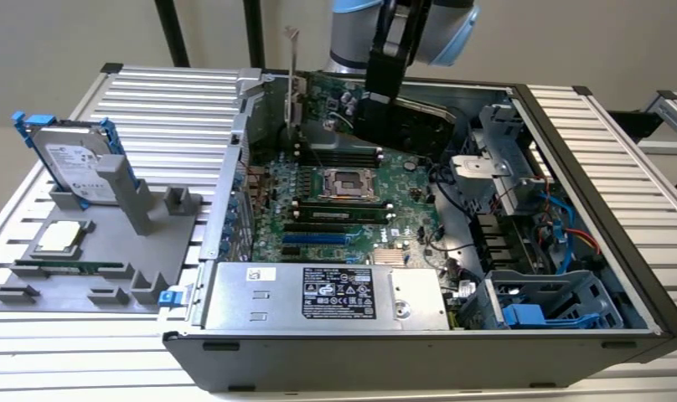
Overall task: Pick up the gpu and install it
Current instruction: 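Insert the gpu into the slot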
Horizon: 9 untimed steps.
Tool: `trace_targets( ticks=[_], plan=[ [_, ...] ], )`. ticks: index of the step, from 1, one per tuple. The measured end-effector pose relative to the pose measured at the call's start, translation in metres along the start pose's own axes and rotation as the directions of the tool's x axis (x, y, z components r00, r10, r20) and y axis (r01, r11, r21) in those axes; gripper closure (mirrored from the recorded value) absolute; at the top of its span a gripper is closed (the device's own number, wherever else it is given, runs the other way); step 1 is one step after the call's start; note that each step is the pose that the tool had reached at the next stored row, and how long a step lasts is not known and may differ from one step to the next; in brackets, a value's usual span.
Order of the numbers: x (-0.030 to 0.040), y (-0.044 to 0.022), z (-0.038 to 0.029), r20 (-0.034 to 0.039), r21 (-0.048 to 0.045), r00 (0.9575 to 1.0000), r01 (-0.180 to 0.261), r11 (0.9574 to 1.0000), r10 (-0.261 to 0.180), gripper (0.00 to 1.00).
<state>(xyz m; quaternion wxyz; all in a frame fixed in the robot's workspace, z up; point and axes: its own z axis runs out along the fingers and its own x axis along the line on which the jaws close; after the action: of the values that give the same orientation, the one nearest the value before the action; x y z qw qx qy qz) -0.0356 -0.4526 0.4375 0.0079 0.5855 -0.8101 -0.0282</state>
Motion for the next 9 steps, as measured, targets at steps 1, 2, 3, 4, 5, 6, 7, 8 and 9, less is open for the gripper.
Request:
trace_targets(
  ticks=[1,2,3,4,5,6,7,8,9],
  plan=[
    [0.0,0.0,0.0,-0.0004,-0.0001,1.0,0.006,1.0,-0.006,1.0],
    [0.0,0.0,0.0,-0.0007,-0.0002,0.9999,0.012,0.9999,-0.012,1.0],
    [0.0,0.0,0.0,-0.001,-0.0004,0.9998,0.018,0.9998,-0.018,1.0],
    [0.0,0.0,-0.0001,-0.0013,-0.0005,0.9997,0.024,0.9997,-0.024,1.0],
    [0.0,0.0,-0.0001,-0.0017,-0.0006,0.9996,0.03,0.9996,-0.03,1.0],
    [0.0,0.0,-0.0001,-0.002,-0.0008,0.9994,0.036,0.9994,-0.036,1.0],
    [0.0,0.0,-0.0001,-0.0023,-0.0009,0.9991,0.042,0.9991,-0.042,1.0],
    [0.0,0.0,-0.0001,-0.0026,-0.0011,0.9989,0.048,0.9989,-0.048,1.0],
    [0.0,0.0,-0.0002,-0.0029,-0.0012,0.9986,0.054,0.9986,-0.054,1.0]
  ],
)
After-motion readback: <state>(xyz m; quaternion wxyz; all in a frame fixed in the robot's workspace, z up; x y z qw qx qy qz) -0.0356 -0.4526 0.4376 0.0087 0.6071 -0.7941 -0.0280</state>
